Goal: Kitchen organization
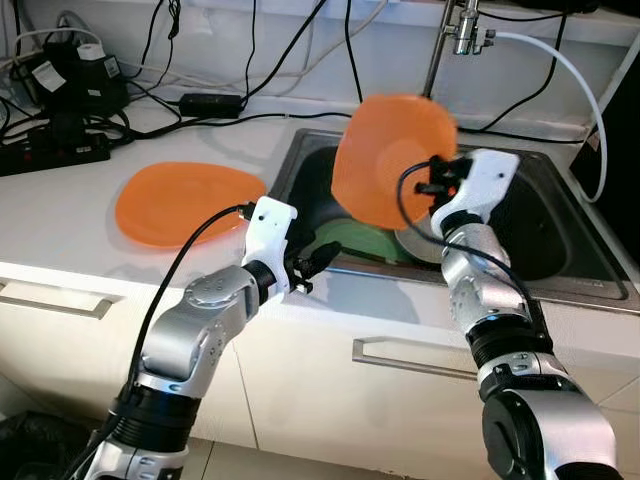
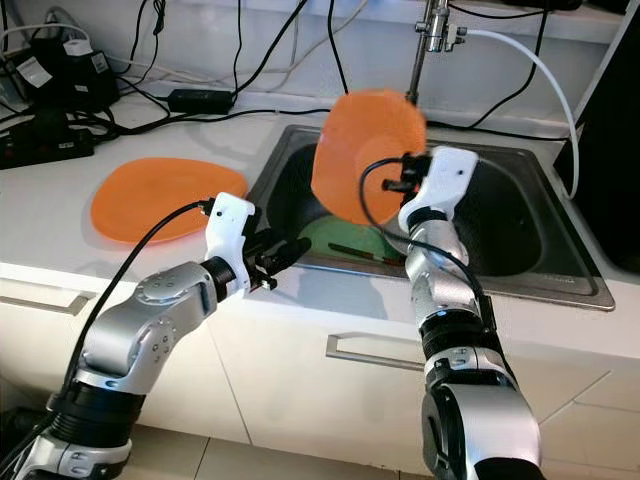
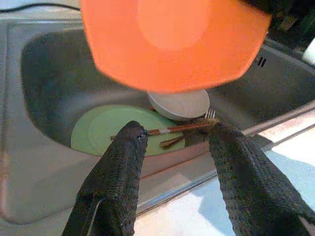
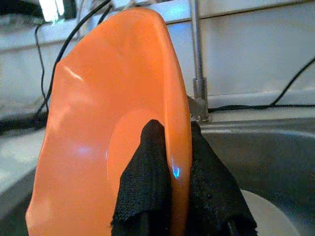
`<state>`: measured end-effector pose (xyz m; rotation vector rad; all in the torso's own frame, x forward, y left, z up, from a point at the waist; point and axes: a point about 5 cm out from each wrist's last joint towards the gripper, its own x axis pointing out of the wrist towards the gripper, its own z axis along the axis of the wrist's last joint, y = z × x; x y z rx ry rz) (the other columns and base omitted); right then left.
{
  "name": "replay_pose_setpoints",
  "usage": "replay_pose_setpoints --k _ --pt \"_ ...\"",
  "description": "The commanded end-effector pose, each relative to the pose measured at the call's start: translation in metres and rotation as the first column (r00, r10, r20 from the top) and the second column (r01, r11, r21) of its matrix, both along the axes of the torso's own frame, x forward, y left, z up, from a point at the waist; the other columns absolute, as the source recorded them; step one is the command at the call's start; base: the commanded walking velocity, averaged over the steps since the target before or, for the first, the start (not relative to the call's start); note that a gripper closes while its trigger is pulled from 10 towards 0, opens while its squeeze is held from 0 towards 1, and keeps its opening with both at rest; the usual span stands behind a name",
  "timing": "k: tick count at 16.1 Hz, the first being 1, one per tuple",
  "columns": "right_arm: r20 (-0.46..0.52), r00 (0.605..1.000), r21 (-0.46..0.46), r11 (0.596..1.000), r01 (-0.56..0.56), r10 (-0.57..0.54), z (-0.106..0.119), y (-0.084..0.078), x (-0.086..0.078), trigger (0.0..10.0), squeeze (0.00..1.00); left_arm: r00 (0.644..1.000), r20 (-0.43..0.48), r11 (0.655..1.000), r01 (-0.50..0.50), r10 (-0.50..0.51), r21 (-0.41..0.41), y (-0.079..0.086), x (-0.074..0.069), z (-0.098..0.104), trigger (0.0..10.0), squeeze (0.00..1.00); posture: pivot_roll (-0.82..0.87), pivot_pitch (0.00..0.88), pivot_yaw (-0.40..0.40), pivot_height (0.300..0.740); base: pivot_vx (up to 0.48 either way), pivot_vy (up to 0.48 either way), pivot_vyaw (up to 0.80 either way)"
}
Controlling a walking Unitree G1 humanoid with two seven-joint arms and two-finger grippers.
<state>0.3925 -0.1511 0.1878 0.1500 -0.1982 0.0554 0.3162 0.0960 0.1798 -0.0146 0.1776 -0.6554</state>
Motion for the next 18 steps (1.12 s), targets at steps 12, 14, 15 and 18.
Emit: replay_pose_setpoints --k 12,14,15,18 --pt "-0.030 0.991 -0.365 0.922 -0.130 0.128 -0.007 0.014 0.005 10.0 0.00 0.993 0.012 0.991 0.115 -0.116 0.073 0.001 -0.022 0.008 10.0 0.00 0.17 0.000 -0.010 0.740 0.000 0.000 0.00" --pt "-0.079 0.987 -0.404 0.901 -0.158 0.137 -0.018 0.017 0.003 10.0 0.00 0.991 0.012 0.988 0.132 -0.133 0.084 -0.001 -0.024 0.009 10.0 0.00 0.17 0.000 -0.009 0.740 0.000 0.000 0.00" --pt "-0.088 0.985 -0.419 0.892 -0.169 0.146 -0.020 0.018 0.003 10.0 0.00 0.991 0.010 0.987 0.135 -0.136 0.088 -0.001 -0.025 0.009 10.0 0.00 0.17 0.000 -0.009 0.740 0.000 0.000 0.00" --pt "-0.097 0.980 -0.459 0.866 -0.200 0.175 -0.023 0.026 0.002 10.0 0.00 0.990 0.006 0.985 0.137 -0.138 0.103 -0.001 -0.026 0.008 10.0 0.00 0.18 0.000 -0.009 0.740 0.000 0.000 0.00"
